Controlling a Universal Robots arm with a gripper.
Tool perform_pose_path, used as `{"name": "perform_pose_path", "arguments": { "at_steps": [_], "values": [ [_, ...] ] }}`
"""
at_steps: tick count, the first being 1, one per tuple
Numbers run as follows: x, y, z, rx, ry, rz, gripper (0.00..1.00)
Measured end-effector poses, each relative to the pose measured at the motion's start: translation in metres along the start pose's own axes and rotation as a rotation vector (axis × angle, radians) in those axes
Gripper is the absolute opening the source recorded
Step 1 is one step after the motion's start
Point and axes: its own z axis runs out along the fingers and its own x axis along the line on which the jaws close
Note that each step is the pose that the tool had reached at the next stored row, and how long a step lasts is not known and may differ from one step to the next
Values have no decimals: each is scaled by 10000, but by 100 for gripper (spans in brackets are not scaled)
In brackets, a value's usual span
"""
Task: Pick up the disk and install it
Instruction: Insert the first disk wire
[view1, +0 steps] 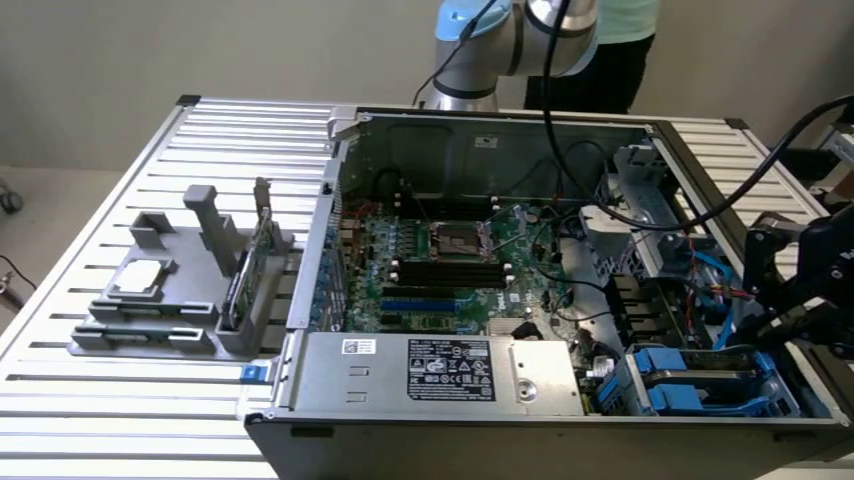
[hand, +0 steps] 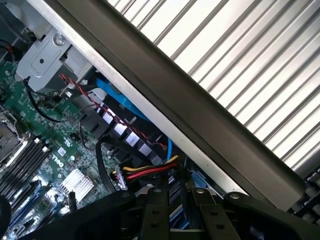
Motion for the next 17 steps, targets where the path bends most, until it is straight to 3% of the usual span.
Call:
{"name": "perform_pose_path", "arguments": {
  "at_steps": [3, 6, 10, 12, 14, 17],
  "values": [
    [1, 0, -9, 26, 48, 44, 24],
    [3, 3, -29, 41, 144, 51, 24],
    [9, 4, -43, 201, 381, 85, 24],
    [20, 13, -50, 270, 467, 67, 24],
    [30, 20, -55, 305, 494, 2, 24],
    [41, 27, -57, 310, 507, -88, 24]
  ]
}}
